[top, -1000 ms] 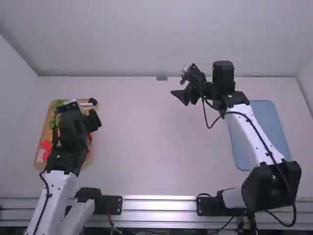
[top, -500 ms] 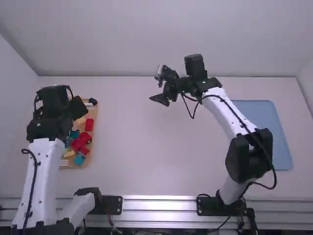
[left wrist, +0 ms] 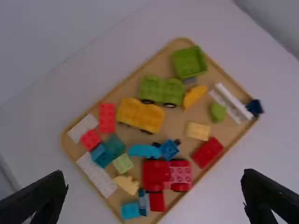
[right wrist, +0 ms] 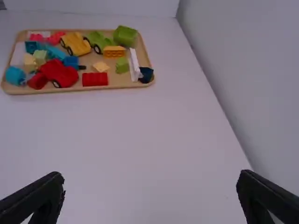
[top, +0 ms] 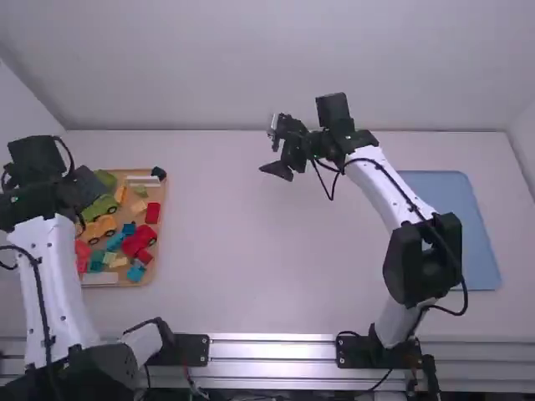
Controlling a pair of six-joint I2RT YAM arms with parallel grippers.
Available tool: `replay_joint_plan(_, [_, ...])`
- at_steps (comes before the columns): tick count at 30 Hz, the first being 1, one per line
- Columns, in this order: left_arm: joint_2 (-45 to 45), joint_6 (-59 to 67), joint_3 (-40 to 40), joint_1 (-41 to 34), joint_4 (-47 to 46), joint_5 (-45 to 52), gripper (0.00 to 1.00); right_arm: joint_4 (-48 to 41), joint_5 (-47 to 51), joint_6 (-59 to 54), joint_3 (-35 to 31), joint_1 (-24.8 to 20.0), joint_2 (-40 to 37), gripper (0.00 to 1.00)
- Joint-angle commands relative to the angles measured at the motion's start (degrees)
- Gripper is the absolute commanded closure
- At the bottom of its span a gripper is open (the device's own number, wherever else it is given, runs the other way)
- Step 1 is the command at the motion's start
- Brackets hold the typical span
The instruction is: Assemble lego blocks to make yellow taxi
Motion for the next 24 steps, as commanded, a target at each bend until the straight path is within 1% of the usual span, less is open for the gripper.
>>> replay_joint_plan(1, [0.07, -0.04, 1.20, 3.78, -0.70, 1.97, 0.01, -0.07, -0.39, -0.17, 2.19, 0.04, 0.48, 0.01])
replay_joint_plan(5, [0.07, 3.58, 1.18, 11.30, -0.79, 8.76, 0.01, 0.26, -0.20, -0.26, 2.19, -0.22, 0.48, 0.01])
replay_joint_plan(10, [0.46, 3.30, 1.16, 18.45, -0.33, 12.22, 0.01, 0.81, -0.13, -0.26, 2.19, 0.13, 0.48, 0.01])
replay_joint_plan(13, [2.71, 5.51, 1.18, 23.08, 1.14, 19.67, 0.01, 1.05, -0.17, -0.26, 2.19, 0.09, 0.48, 0.01])
replay_joint_plan(17, [6.38, 5.51, 1.86, 23.78, 1.16, 24.96, 0.01, 1.75, -0.24, -0.24, 2.19, 0.17, 0.48, 0.01])
replay_joint_plan(21, [11.80, 9.49, 4.13, 20.15, 2.43, 29.92, 0.01, 2.38, -0.20, -0.26, 2.19, 0.11, 0.48, 0.01])
replay_joint_plan(24, [15.10, 9.97, 7.15, 15.56, 3.34, 28.63, 0.01, 2.29, -0.20, -0.22, 2.19, 0.17, 0.48, 0.01])
